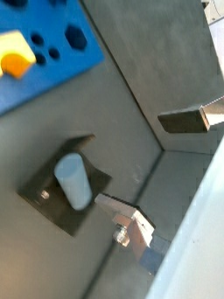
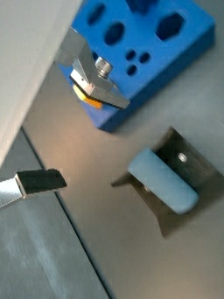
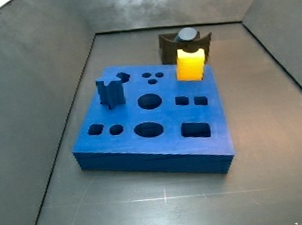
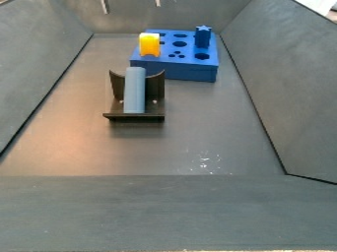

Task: Pick up the oval object. Move up. Place the oval object on the fixture. Regrasp the oval object. Move to above the board. Insert the oval object.
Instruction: Regrasp the oval object.

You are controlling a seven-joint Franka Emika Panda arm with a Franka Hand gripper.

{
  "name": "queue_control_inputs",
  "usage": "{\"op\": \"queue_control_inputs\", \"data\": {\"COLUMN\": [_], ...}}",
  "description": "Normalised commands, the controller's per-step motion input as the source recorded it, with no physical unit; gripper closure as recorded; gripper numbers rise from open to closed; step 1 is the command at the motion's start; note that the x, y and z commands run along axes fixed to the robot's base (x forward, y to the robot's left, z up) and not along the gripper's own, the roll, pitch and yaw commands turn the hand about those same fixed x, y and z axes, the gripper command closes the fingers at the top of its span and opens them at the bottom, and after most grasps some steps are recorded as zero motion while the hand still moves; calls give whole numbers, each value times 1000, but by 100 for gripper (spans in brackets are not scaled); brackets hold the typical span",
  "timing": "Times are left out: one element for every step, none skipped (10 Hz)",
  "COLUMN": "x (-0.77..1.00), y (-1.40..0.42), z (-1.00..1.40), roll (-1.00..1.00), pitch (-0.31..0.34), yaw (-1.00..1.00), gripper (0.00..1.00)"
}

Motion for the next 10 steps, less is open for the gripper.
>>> {"op": "queue_control_inputs", "data": {"x": [-29,-26,-20,-15,6,18,31,39,55,70], "y": [-19,-15,-20,-17,-19,-18,-25,-24,-28,-32], "z": [2,7,11,9,0,-6,-6,-6,-3,-8], "roll": [1000,1000,1000,1000,1000,1000,1000,1000,1000,1000], "pitch": [-26,-26,-22,-18,-12,-2,13,23,49,75], "yaw": [12,12,13,13,15,16,18,20,27,36], "gripper": [0,0,0,0,0,0,0,0,0,0]}}
